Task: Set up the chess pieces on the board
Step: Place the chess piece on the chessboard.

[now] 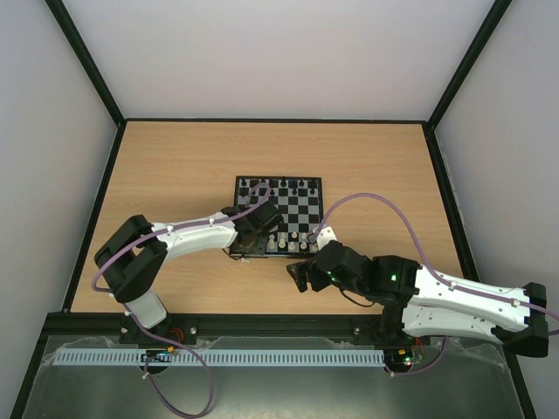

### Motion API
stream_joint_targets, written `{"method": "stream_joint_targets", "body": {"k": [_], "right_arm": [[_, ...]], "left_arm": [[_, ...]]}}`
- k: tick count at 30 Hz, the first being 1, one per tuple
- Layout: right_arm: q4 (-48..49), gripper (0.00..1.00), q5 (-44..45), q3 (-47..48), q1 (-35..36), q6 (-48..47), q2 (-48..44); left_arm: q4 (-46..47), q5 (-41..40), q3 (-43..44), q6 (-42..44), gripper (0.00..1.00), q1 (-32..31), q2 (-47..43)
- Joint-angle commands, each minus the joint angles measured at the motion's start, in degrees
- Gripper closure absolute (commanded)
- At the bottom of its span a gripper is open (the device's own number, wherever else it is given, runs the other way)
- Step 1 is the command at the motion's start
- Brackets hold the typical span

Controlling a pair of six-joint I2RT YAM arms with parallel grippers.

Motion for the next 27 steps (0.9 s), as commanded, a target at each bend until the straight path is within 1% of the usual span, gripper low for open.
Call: {"method": "stream_joint_targets", "body": {"k": [1, 4, 11, 16, 22, 27], "right_arm": [[0.25, 0.01, -0.12, -0.62, -0.33, -0.69, 0.22], [0.25, 0.01, -0.21, -0.61, -0.31, -0.68, 0.2], [0.35, 0.01, -0.3, -0.66, -0.32, -0.76, 0.07], [0.45, 0.01, -0.23, -0.69, -0.33, -0.69, 0.05], [0.32, 0.01, -0.12, -0.66, -0.31, -0.71, -0.02], [0.34, 0.01, 0.1, -0.66, -0.33, -0.65, 0.26]], "left_arm": [[-1.01, -0.04, -0.76, -0.05, 0.83, 0.32, 0.36], [-1.37, -0.25, -0.65, -0.26, 0.8, 0.36, -0.42], [-2.37, -0.79, 0.09, -0.54, 0.79, 0.28, -2.07], [-3.53, -1.4, 0.69, -0.92, 0.75, 0.25, -4.0], [-5.99, -2.46, 3.12, -1.74, 0.73, -0.86, -7.34], [-10.18, -4.71, 6.26, -4.03, 0.7, -3.52, -13.12]]}}
